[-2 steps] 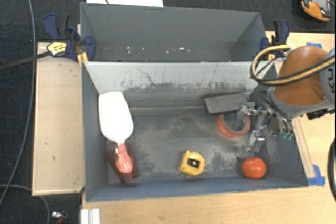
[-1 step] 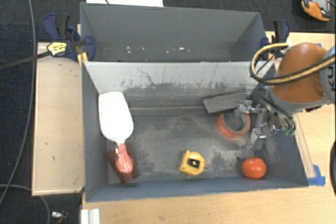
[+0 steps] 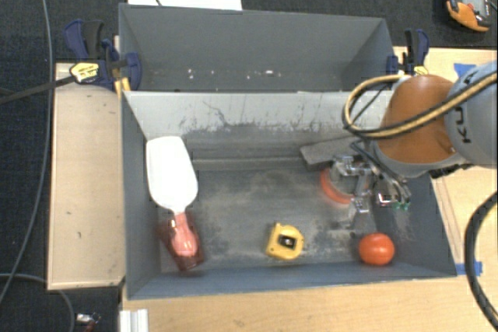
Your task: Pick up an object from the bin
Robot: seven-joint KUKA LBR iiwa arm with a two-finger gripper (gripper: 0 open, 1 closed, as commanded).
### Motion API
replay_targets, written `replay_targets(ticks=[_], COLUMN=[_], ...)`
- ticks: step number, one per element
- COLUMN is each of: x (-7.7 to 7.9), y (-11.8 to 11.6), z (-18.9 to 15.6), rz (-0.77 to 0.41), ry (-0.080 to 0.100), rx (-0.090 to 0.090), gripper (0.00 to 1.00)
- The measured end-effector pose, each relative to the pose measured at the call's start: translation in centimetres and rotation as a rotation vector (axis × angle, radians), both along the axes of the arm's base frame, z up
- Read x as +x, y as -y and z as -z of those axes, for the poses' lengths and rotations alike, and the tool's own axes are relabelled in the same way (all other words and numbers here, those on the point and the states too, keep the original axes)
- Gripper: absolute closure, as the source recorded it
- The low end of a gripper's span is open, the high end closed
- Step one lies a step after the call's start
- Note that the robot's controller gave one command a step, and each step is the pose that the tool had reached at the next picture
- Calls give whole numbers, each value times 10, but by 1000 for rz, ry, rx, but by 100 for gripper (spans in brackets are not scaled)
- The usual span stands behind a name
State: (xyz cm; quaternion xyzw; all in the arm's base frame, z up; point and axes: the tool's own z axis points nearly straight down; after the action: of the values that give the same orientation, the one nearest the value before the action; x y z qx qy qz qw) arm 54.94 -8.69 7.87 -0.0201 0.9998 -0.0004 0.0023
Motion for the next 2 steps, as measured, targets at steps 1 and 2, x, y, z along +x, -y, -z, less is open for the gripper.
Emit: replay_targets(ticks=[1,2], x=[6,-29], y=[28,25], z=[-7,3], rz=[-279,-251], ry=[8,20], rx=[-3,-3], gripper=[0,0])
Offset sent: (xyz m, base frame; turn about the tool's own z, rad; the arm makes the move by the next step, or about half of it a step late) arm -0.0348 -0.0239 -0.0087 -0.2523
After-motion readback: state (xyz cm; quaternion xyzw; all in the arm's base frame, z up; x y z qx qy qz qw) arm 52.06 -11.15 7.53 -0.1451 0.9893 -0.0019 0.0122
